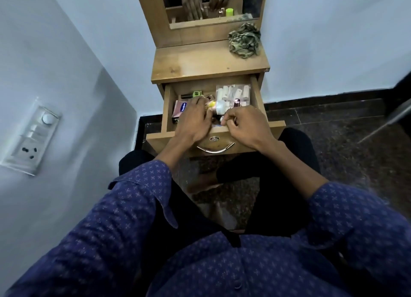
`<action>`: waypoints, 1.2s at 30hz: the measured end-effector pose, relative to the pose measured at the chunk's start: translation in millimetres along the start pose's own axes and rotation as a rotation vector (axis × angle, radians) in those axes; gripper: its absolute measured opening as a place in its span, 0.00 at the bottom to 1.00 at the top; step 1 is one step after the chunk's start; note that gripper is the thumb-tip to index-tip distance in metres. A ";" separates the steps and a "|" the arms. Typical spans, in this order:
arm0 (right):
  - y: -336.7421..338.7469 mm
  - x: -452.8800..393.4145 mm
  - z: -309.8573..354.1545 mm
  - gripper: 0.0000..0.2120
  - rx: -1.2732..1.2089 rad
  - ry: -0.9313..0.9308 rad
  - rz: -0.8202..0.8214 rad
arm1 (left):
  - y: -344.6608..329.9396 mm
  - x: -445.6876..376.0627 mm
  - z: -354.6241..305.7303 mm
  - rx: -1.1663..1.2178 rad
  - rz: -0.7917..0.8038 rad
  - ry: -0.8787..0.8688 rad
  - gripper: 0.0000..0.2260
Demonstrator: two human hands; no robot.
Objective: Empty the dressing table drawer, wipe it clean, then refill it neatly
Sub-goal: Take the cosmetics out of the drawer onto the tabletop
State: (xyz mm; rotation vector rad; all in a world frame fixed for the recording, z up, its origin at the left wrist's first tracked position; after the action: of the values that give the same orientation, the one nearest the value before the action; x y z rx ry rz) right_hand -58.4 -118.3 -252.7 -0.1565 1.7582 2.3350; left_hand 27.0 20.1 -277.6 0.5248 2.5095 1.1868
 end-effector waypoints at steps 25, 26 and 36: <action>-10.1 -50.8 -77.5 0.14 -0.270 -0.436 -0.247 | -38.3 -83.8 14.6 0.095 0.036 0.317 0.16; -13.0 -51.4 -79.2 0.13 -0.263 -0.448 -0.234 | -39.7 -86.2 15.2 0.158 0.033 0.330 0.15; -25.1 -57.6 -91.0 0.12 -0.262 -0.457 -0.209 | -42.9 -89.2 31.9 0.540 0.103 0.482 0.09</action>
State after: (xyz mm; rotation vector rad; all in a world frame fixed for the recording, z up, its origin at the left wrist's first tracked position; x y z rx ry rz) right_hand -0.5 -205.0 -289.6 0.1378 1.1643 2.2153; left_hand 111.3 -24.2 -319.6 0.5463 3.2800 0.7089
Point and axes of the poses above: each hand's wrist, its own x-axis away from the middle knuckle, its own y-axis out of the back of the hand, z = x × y, the point moved 7 cm from there along -x, towards the middle knuckle, and after that the axes turned 14 degrees about x, right-handed, at the moved point
